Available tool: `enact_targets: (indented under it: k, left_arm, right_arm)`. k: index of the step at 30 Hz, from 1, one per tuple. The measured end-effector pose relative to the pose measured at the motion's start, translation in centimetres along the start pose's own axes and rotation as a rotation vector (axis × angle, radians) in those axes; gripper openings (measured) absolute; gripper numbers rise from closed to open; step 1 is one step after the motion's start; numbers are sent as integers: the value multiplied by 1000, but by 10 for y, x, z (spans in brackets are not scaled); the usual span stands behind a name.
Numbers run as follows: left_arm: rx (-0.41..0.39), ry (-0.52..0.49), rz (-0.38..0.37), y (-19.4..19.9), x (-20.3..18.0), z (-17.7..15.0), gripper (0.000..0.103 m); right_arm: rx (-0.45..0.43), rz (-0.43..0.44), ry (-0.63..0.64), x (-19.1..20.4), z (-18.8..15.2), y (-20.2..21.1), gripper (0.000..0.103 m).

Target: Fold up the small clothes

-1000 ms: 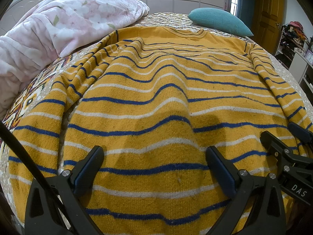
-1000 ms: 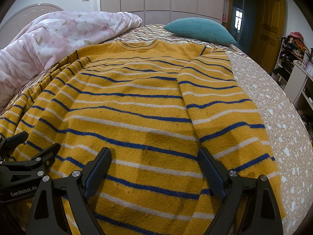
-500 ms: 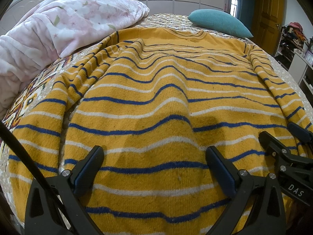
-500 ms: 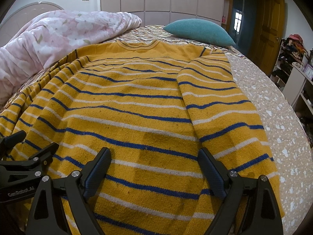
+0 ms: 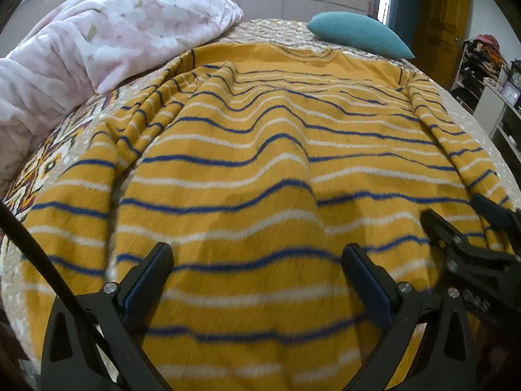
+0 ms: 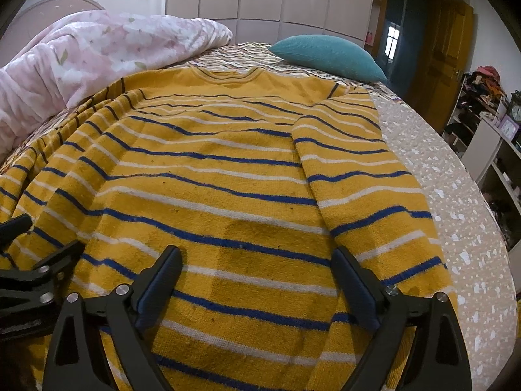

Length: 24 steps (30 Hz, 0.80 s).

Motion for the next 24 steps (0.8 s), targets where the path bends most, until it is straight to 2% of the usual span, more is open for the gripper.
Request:
enact_targets:
  k: [3, 5, 8, 10, 11, 12, 13, 14, 15, 16, 18, 22, 23, 24]
  left_arm:
    - [7, 28, -88, 23, 23, -1, 102]
    - [-12, 83, -124, 38, 54, 2, 102]
    - [-60, 209, -106, 41, 117, 3, 102]
    - [-53, 232, 14, 29, 150, 8, 102]
    - [-26, 237, 48, 19, 160, 9, 101]
    - [31, 209, 93, 8, 167, 13, 93]
    - [74, 188, 94, -3, 166, 14, 66]
    - [116, 175, 69, -16, 166, 12, 44]
    - [189, 169, 49, -33, 165, 8, 11]
    - [207, 179, 56, -37, 166, 8, 9]
    - [160, 223, 43, -36, 176, 15, 9]
    - [82, 329, 217, -29, 231, 45, 9]
    - [74, 378, 258, -30, 250, 49, 11]
    - [79, 428, 297, -32, 269, 53, 18]
  right_arm:
    - [-8, -4, 5, 0, 0, 0, 96]
    - [-10, -3, 3, 0, 0, 1, 96]
    - [-5, -2, 3, 0, 0, 1, 96]
    - [-6, -5, 5, -1, 0, 1, 96]
    - [-4, -5, 4, -1, 0, 1, 96]
    - [3, -3, 2, -1, 0, 1, 96]
    - [7, -2, 0, -1, 0, 1, 96]
    - [9, -1, -1, -1, -1, 1, 96]
    - [11, -1, -1, 0, -1, 1, 96]
    - [12, -1, -1, -1, -1, 1, 96]
    - [9, -2, 1, 0, -1, 1, 96]
    - [17, -5, 2, 0, -1, 0, 96]
    - [17, -6, 2, -1, -1, 1, 96]
    - [16, -6, 2, 0, -1, 1, 96]
Point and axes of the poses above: each gripper's, at about its wrist camera, not at the fingertips, and y roughly against the way its jaws point, x to its left, z to its top, the point moved 5 cm from there along -y, roughly the way its jaws point, and after that the axes turned 14 degrees about z, right-handed, at the moved point
